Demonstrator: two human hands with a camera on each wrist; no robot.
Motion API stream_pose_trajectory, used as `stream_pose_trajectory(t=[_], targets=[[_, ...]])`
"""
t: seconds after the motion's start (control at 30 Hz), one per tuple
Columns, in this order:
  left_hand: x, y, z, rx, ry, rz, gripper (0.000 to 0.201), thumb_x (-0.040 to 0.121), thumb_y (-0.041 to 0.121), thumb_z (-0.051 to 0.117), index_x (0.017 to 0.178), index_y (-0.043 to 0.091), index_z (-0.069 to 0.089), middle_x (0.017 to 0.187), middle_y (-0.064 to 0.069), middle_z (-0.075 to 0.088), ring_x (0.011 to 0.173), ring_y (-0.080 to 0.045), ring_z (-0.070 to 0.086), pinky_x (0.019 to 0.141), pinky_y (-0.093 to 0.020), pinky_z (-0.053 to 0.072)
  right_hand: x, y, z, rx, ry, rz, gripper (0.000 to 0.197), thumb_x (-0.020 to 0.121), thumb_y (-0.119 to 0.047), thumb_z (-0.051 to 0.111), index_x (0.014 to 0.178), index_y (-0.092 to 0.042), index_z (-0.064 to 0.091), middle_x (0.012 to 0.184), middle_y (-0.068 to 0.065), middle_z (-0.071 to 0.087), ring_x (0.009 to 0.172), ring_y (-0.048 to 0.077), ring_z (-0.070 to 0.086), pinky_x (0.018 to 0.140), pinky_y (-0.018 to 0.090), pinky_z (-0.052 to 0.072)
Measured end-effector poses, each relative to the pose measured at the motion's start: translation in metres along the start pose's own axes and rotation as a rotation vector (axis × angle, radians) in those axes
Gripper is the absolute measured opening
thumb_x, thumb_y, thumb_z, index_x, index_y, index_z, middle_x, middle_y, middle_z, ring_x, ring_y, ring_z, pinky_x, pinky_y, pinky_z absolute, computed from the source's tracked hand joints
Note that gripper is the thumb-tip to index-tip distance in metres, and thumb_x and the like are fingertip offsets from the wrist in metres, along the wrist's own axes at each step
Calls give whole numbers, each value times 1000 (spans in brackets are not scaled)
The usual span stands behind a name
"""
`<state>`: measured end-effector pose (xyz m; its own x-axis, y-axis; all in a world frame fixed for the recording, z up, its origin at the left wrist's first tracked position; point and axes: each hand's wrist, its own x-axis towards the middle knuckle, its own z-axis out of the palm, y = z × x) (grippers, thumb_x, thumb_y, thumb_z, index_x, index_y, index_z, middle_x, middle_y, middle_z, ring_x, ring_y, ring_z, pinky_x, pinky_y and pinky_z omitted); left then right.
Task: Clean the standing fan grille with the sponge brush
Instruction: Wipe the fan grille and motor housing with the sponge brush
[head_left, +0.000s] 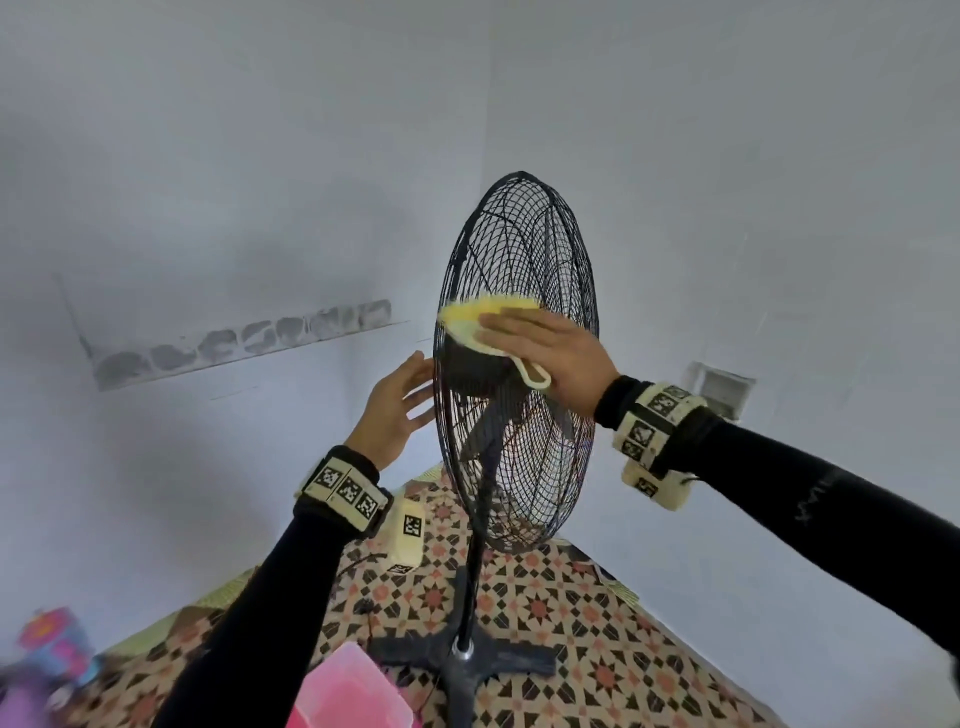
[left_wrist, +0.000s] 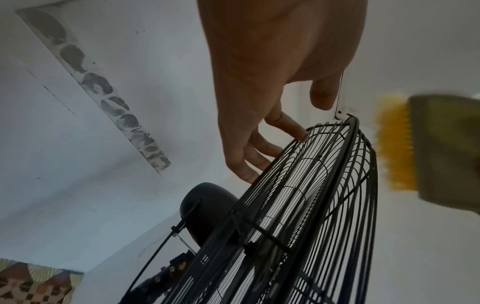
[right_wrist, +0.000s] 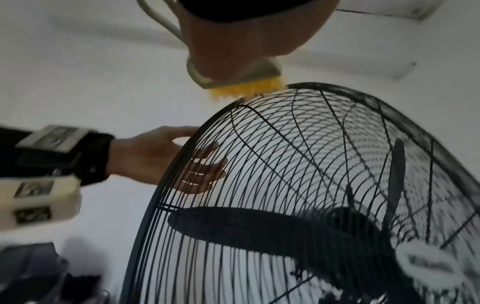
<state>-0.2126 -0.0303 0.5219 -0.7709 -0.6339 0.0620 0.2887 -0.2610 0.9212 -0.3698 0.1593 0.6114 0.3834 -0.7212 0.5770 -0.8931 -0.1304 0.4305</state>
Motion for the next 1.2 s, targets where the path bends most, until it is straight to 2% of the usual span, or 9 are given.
stream_pose_trajectory(t=[0.2,0.3,0.4,0.53,0.6,0.77,0.97,1.13,1.2], targets=[[-5,0,12,63,139,54,47,99,63,53,106,19,70,114,-1,71,111,-21,63,99,-43,46,-64,-11,62,10,-300,-643,75,87,-17,78,148,-23,34,146,6,57,123,29,59,91,39,48],[-6,-2,28,96,252,128,60,95,73,48,129,25,56,126,-1,65,112,-23,63,88,-40,49,-34,14,55,100,-1,-400,75,84,-5,76,147,-19,38,145,7,58,123,28,59,93,46,55],[-9,-8,38,144,250,198,61,102,71,33,145,31,51,141,-4,61,126,-28,60,101,-46,49,-10,40,56,161,222,-199,69,89,-7,74,147,-21,41,146,5,57,118,30,61,91,46,51],[-22,-15,45,149,248,199,70,102,73,14,152,37,48,147,6,60,139,-19,53,116,-46,37,-52,19,103,125,176,-720,43,103,-14,57,144,-21,43,141,6,61,109,26,59,81,39,47],[-29,-18,49,144,273,194,74,101,74,10,155,37,45,150,8,58,141,-16,51,117,-45,33,-55,22,104,163,132,-816,39,107,-11,45,145,-18,41,142,7,60,112,26,60,84,41,50],[-33,-34,60,105,355,207,72,103,70,14,154,30,45,150,2,58,142,-24,51,116,-50,36,-4,67,86,306,409,-348,48,98,-6,60,142,-18,46,142,7,61,115,30,63,86,49,53],[-26,-45,80,219,522,256,51,102,60,39,138,29,59,138,7,67,127,-17,62,106,-41,50,-60,36,131,228,262,-913,37,106,-16,51,142,-18,45,140,6,61,108,25,59,80,39,47],[-24,-51,82,310,585,318,45,108,52,40,143,28,56,135,5,68,122,-18,64,96,-31,54,-15,85,109,399,519,-390,50,95,-11,65,141,-16,47,140,8,62,112,30,65,86,48,54],[-22,-51,86,328,599,333,55,104,59,38,142,25,58,136,3,68,124,-19,64,102,-37,51,-28,85,124,391,531,-451,43,101,-13,58,142,-18,47,141,7,62,112,30,63,82,46,53]])
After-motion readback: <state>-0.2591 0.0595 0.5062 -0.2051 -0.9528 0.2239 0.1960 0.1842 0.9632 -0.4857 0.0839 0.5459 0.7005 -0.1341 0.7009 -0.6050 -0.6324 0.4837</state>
